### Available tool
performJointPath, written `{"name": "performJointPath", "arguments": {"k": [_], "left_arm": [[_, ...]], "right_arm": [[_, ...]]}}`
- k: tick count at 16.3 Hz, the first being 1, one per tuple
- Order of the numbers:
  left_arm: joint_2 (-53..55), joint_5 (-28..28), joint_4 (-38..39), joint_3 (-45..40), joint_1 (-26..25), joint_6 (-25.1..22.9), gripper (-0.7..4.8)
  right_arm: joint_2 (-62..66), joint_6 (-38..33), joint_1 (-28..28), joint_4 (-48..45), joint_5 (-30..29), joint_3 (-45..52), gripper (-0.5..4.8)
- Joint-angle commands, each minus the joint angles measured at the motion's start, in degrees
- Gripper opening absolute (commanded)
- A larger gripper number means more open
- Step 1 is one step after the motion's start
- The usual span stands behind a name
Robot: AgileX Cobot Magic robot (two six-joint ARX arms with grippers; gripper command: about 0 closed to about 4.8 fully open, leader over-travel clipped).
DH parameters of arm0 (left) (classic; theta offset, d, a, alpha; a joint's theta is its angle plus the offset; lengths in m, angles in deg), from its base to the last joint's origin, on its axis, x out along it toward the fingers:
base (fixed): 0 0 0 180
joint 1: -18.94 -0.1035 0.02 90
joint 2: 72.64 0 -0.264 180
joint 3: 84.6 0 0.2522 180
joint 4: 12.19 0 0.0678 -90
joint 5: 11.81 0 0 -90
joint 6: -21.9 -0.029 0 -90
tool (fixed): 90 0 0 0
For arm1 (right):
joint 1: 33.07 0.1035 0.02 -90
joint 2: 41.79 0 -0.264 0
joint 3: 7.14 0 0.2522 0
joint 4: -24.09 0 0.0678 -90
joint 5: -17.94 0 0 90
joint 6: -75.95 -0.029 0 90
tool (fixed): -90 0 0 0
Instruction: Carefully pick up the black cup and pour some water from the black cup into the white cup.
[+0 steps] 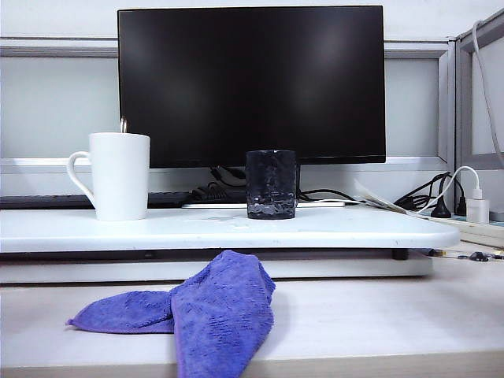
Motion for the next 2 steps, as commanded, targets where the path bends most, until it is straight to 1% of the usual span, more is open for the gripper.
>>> {"name": "performJointPath", "arguments": {"k": [1,2], "left_arm": [[0.00,0.17,0.61,-0.02,-0.07,0.00,0.27],[0.00,0.17,0.61,-0.02,-0.07,0.00,0.27]], "right_arm": [[-0.02,0.15,0.04,-0.74,0.07,0.42,-0.05],[-0.02,0.13,0.04,-0.74,0.07,0.42,-0.05]]}}
